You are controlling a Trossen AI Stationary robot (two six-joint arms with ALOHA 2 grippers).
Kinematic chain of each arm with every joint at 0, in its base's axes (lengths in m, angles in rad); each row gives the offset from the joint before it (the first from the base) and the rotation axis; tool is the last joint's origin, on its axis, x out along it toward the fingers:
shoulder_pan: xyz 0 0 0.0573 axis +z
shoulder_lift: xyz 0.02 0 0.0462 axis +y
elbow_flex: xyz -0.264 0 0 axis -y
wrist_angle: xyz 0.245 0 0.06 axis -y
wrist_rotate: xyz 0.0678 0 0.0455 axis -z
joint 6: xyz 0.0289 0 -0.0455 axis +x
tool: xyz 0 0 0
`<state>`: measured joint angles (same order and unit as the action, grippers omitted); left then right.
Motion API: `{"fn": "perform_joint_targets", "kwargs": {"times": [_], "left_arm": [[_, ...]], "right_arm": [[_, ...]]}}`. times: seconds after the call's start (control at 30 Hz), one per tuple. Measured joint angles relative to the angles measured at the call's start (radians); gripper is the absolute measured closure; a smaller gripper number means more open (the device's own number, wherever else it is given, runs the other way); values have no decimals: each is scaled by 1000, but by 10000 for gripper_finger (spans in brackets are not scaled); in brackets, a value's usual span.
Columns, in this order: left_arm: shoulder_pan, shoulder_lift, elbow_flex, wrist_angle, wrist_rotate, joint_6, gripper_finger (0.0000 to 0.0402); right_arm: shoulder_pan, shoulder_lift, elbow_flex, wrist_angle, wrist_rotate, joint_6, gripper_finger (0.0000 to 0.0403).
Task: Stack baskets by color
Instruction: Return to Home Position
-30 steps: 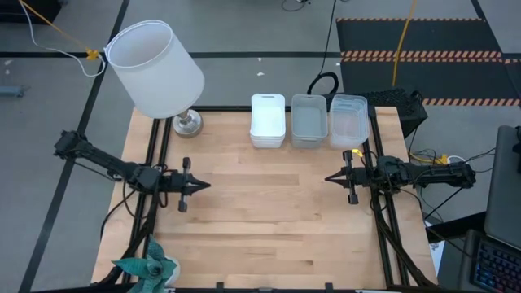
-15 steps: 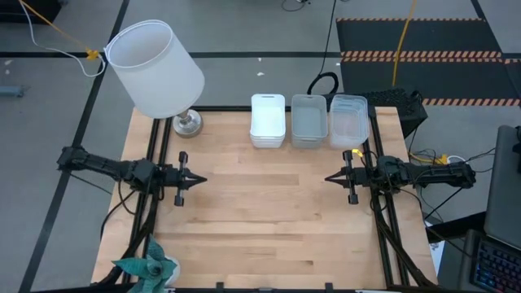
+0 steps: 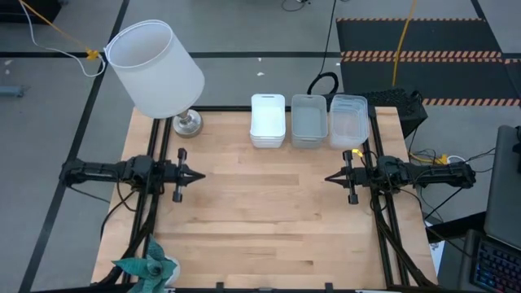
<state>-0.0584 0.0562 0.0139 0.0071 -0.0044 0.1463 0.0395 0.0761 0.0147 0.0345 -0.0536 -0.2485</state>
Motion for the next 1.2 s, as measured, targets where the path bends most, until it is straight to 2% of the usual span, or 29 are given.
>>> {"fn": "perform_joint_targets", "kwargs": {"times": [0.43, 0.7, 0.93, 1.2], "left_arm": [[88, 1, -2, 2, 15, -15, 398], [91, 1, -3, 3, 34, -60, 398], [91, 2, -5, 22, 91, 11, 392], [91, 2, -5, 19, 91, 7, 399]], "right_arm": [[0, 0, 0, 0, 0, -2, 403], [0, 0, 0, 1, 0, 0, 403], [0, 0, 0, 1, 0, 0, 403], [0, 0, 0, 2, 0, 0, 403]]}}
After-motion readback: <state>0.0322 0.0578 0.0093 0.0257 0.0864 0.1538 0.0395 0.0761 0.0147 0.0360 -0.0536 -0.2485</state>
